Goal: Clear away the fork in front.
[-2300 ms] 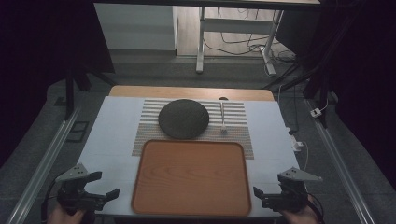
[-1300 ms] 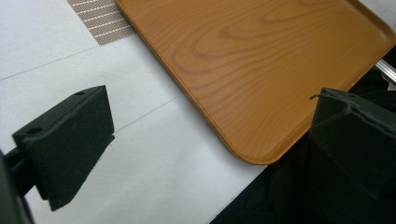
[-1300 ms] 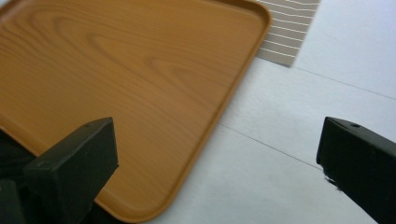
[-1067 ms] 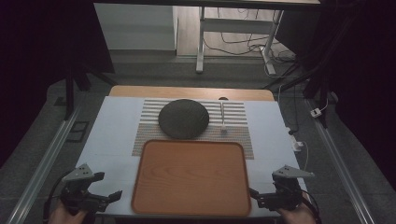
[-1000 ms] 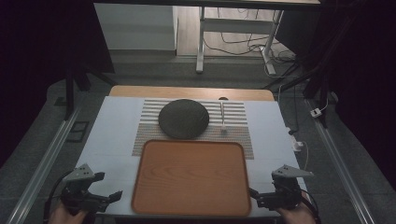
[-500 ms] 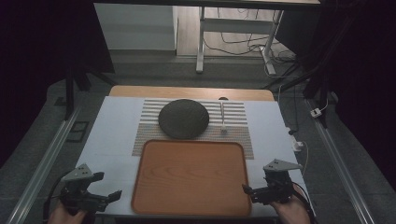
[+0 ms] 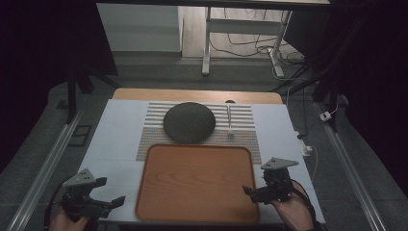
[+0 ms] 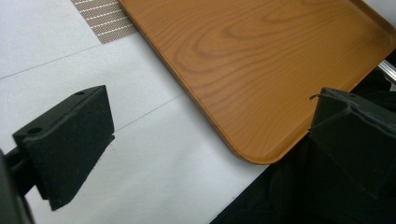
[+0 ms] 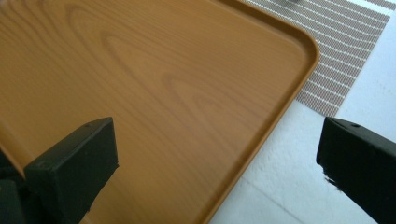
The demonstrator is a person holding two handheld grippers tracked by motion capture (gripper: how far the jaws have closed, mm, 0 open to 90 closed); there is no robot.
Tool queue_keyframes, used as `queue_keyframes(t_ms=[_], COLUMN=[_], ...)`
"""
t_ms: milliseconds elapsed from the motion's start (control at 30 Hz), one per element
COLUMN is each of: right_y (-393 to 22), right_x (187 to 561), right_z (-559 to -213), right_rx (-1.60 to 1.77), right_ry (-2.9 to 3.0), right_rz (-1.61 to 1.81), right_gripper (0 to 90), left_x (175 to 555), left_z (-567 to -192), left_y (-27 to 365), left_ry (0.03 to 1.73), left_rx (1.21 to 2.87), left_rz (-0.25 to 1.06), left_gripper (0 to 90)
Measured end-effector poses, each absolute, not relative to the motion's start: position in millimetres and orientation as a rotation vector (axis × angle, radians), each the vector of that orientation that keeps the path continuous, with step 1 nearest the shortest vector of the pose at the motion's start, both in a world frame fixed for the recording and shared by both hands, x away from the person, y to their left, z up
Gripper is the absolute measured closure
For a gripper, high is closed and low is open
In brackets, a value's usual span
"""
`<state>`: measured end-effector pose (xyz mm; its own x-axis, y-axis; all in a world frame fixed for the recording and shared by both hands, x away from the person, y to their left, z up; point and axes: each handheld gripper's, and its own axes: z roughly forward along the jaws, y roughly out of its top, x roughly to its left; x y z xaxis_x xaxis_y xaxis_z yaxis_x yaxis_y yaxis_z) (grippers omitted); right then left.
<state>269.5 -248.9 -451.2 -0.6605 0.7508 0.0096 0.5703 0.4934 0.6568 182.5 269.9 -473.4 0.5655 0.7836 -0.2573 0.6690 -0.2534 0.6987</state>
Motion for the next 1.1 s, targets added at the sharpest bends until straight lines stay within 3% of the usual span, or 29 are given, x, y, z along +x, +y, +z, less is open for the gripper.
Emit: queue_keyframes(t_ms=[1100], right_y=[-211.1], right_x=[356.2], right_z=[-465.3], right_rx=[0.954], right_ry=[2.433], right_rz=[0.655], right_gripper=[0.0], left_x=[183.7], left_z=[-474.4], left_y=[270.8], left_ry=[1.177], left_rx=[1.992], left_rz=[0.163], left_gripper=[0.0])
